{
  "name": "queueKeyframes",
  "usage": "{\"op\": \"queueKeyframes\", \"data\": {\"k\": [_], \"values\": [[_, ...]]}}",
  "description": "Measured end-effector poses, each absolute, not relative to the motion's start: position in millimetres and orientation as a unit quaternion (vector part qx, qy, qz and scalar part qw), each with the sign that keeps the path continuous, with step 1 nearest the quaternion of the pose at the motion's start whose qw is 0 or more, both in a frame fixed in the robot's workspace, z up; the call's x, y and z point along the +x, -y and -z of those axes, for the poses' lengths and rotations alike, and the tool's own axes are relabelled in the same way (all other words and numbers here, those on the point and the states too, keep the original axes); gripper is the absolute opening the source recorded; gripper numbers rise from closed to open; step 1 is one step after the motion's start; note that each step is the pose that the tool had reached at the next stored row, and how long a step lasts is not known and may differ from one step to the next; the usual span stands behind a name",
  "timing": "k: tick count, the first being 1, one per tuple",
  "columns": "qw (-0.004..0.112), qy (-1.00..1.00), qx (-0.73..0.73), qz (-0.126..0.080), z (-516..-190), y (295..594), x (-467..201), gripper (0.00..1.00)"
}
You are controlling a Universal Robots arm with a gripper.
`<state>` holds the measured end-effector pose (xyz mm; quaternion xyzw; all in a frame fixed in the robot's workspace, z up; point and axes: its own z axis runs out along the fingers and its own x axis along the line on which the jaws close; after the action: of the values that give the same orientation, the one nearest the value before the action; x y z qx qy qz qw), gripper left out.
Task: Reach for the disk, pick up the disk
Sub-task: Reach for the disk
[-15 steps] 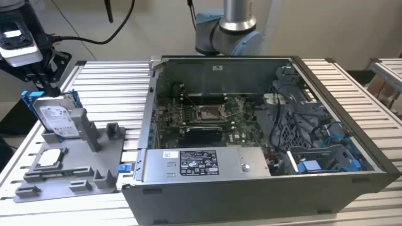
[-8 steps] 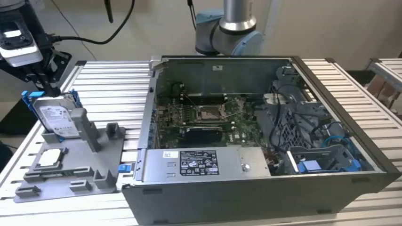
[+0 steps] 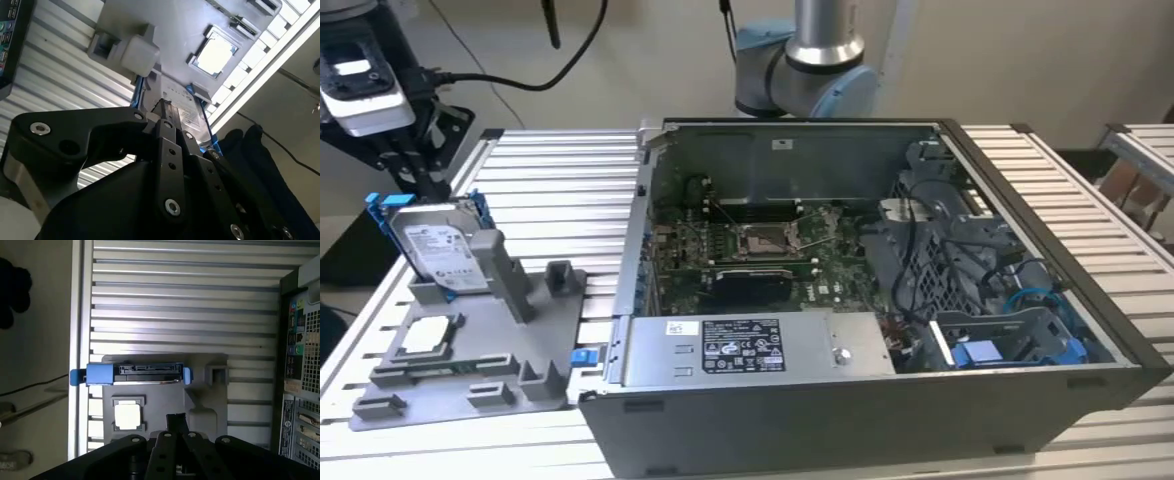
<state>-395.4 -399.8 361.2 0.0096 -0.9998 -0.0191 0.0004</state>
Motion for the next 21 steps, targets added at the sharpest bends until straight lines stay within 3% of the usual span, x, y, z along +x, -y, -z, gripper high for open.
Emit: {"op": "queueKeyframes", "data": {"k": [21], "values": [[0.000,1.000,0.010,0.019,-361.1,364.9,-460.1,0.00]]}}
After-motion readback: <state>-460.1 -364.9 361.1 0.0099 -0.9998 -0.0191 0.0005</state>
